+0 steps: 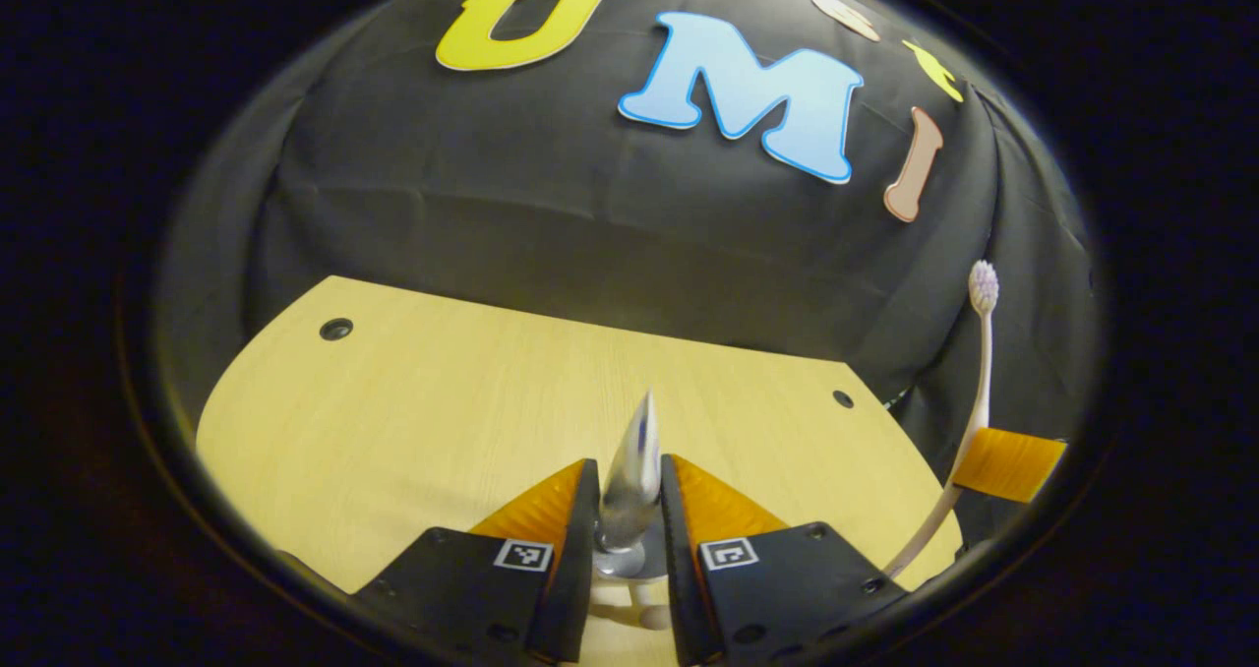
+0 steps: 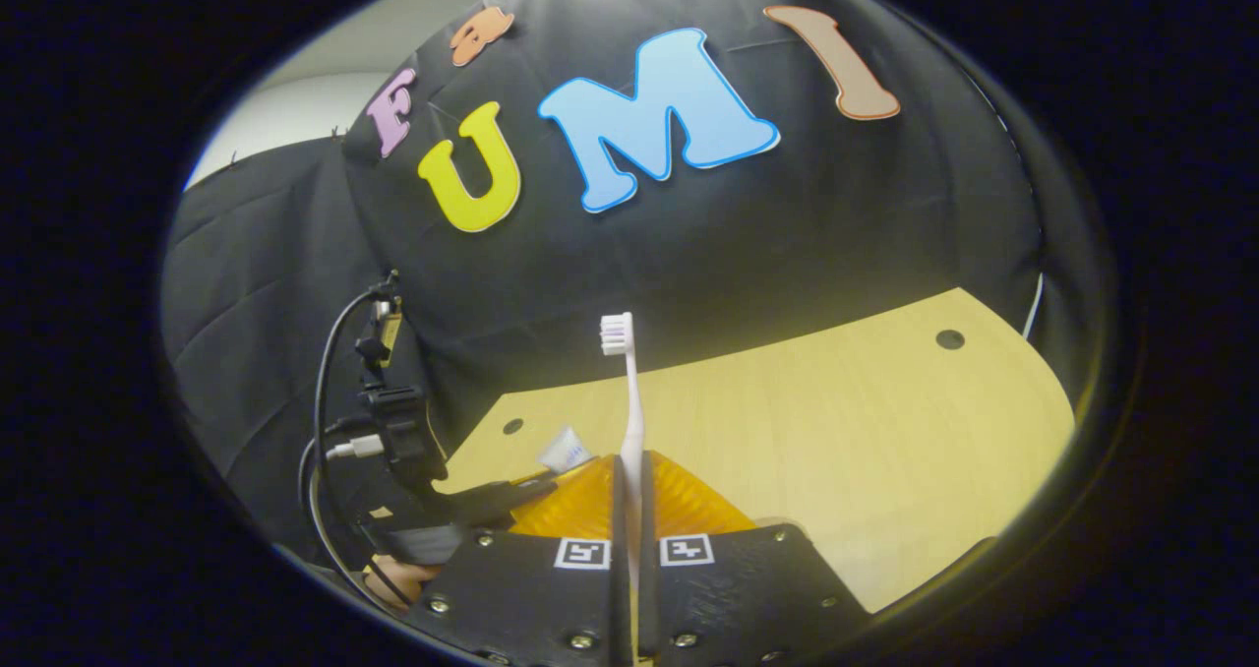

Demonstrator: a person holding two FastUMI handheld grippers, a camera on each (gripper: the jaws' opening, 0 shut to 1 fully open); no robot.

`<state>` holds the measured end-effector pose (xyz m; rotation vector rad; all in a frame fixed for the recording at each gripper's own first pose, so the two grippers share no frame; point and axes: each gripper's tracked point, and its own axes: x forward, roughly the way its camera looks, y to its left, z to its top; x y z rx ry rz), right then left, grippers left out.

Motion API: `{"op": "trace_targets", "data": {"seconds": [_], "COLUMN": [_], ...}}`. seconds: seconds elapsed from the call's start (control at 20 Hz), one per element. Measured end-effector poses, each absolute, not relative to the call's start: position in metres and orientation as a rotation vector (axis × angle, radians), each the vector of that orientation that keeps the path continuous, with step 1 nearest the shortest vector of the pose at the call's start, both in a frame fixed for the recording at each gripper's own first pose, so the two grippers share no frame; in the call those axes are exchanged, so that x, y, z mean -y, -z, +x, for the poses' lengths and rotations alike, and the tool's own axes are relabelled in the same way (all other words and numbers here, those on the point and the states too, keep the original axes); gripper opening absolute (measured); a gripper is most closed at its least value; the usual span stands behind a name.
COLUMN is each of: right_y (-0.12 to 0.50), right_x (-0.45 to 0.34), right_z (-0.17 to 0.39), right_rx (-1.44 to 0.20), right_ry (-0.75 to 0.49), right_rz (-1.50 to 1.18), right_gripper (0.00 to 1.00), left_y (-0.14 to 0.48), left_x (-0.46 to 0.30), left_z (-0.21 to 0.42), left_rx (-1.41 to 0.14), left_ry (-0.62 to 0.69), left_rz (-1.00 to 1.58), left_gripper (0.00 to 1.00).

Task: Put the toothbrush and toothpaste on the desktop into the cup, then pick up the cup and place it on the coaster on the desktop.

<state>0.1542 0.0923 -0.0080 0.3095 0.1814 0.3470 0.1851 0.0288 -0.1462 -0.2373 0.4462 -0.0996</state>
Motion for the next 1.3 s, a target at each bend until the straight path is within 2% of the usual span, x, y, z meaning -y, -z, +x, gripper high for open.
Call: {"op": "trace_targets", "data": {"seconds": [0.1, 0.25, 0.35, 0.4, 0.45, 0.5, 0.65, 0.7, 0.75, 0.8, 0.9, 0.95, 1.15, 1.3], "right_y": [0.006, -0.004, -0.009, -0.011, -0.014, -0.015, -0.018, -0.018, -0.019, -0.02, -0.023, -0.022, -0.001, 0.018], "right_x": [-0.093, -0.096, -0.098, -0.101, -0.103, -0.106, -0.121, -0.128, -0.135, -0.144, -0.163, -0.171, -0.197, -0.204], "right_z": [0.155, 0.162, 0.168, 0.17, 0.173, 0.176, 0.187, 0.19, 0.193, 0.196, 0.201, 0.205, 0.22, 0.233], "right_rx": [-0.177, -0.157, -0.141, -0.132, -0.123, -0.114, -0.101, -0.099, -0.097, -0.092, -0.075, -0.072, -0.067, -0.062], "right_ry": [-0.351, -0.359, -0.365, -0.368, -0.372, -0.378, -0.409, -0.423, -0.441, -0.463, -0.511, -0.529, -0.586, -0.58], "right_rz": [0.302, 0.295, 0.29, 0.288, 0.288, 0.29, 0.29, 0.288, 0.286, 0.289, 0.299, 0.3, 0.253, 0.167], "right_gripper": [0.04, 0.04, 0.04, 0.04, 0.04, 0.04, 0.04, 0.04, 0.04, 0.04, 0.04, 0.04, 0.04, 0.04], "left_y": [0.139, 0.134, 0.129, 0.127, 0.125, 0.124, 0.126, 0.13, 0.134, 0.139, 0.15, 0.157, 0.166, 0.172], "left_x": [-0.03, -0.033, -0.038, -0.041, -0.046, -0.051, -0.068, -0.074, -0.079, -0.083, -0.092, -0.098, -0.12, -0.127], "left_z": [0.184, 0.173, 0.162, 0.155, 0.147, 0.138, 0.106, 0.095, 0.084, 0.074, 0.054, 0.045, 0.023, 0.013], "left_rx": [-0.43, -0.424, -0.417, -0.418, -0.417, -0.417, -0.428, -0.438, -0.451, -0.465, -0.502, -0.516, -0.539, -0.555], "left_ry": [0.098, 0.09, 0.076, 0.07, 0.058, 0.049, 0.019, 0.006, -0.003, -0.017, -0.041, -0.059, -0.123, -0.145], "left_rz": [-0.218, -0.236, -0.264, -0.275, -0.28, -0.275, -0.241, -0.233, -0.23, -0.232, -0.247, -0.258, -0.287, -0.276], "left_gripper": [0.42, 0.67, 0.69, 0.75, 0.89, 0.77, 0.77, 0.89, 0.89, 0.83, 0.81, 0.85, 0.83, 0.83]}}
